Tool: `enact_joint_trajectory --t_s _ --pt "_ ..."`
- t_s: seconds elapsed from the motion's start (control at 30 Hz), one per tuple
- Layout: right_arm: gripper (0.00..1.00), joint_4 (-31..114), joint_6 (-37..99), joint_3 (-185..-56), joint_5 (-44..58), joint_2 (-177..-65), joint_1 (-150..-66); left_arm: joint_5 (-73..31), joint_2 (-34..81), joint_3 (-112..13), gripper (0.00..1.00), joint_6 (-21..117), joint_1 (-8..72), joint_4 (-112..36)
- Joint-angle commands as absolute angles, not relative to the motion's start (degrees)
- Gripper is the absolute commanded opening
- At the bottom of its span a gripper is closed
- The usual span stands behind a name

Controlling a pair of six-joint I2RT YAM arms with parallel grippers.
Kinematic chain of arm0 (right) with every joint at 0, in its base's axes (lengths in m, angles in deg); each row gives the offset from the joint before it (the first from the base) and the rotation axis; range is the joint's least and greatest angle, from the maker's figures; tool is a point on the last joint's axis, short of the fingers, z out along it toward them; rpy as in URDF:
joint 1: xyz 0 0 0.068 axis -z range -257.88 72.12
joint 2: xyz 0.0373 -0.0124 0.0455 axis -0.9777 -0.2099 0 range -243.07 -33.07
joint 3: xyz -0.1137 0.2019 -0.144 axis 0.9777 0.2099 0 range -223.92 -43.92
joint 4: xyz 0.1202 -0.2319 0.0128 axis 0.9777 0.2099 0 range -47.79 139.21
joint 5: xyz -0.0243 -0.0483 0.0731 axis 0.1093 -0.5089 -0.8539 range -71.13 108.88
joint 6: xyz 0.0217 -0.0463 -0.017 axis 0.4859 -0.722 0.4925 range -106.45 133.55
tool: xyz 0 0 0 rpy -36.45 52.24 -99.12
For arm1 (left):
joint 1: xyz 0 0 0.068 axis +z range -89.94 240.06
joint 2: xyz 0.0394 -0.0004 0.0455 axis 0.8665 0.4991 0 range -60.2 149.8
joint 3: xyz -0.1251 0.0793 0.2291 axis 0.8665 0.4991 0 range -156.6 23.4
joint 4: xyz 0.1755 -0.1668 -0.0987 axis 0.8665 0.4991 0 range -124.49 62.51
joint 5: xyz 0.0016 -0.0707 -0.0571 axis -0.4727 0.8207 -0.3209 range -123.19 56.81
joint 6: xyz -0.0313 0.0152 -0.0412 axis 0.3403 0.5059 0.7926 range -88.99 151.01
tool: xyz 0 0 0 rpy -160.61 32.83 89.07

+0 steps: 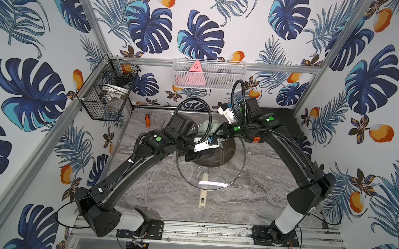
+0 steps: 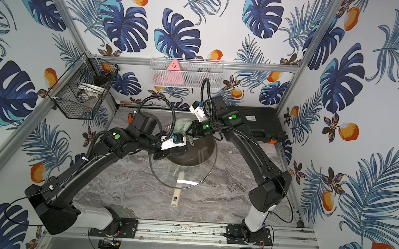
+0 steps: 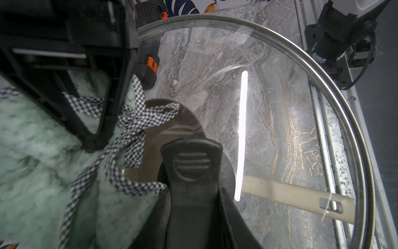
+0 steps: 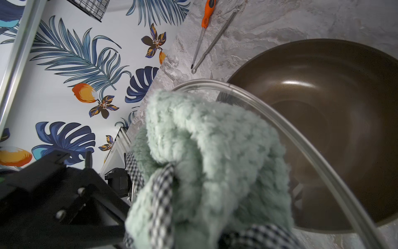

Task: Wipe the pot lid with a cloth
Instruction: Wipe the pot lid.

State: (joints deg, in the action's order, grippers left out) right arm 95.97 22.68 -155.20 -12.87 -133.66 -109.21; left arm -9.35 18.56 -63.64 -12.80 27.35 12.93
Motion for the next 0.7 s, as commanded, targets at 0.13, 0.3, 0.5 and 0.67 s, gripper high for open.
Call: enact_joint_trajectory --t_s 0.13,0.3,0.5,0.67 --pt "0.0 100.77 19.04 -160.94 -17.03 -137.42 -109.43 -4.76 19.42 -66.57 0.0 -16.96 27.45 8.55" --pt "0.0 102.03 17.74 -162.43 -19.69 -138.62 -109.46 -3.32 19.86 -67.71 0.0 -18.96 27.4 10.21" --pt "0.0 103.76 15.39 -163.91 -22.08 -139.71 -110.61 -1.69 20.9 -69.67 0.0 -20.93 27.42 12.97" --pt "0.0 105.78 14.04 -165.88 -22.04 -141.31 -112.01 0.17 20.59 -69.15 0.0 -21.02 27.38 12.87"
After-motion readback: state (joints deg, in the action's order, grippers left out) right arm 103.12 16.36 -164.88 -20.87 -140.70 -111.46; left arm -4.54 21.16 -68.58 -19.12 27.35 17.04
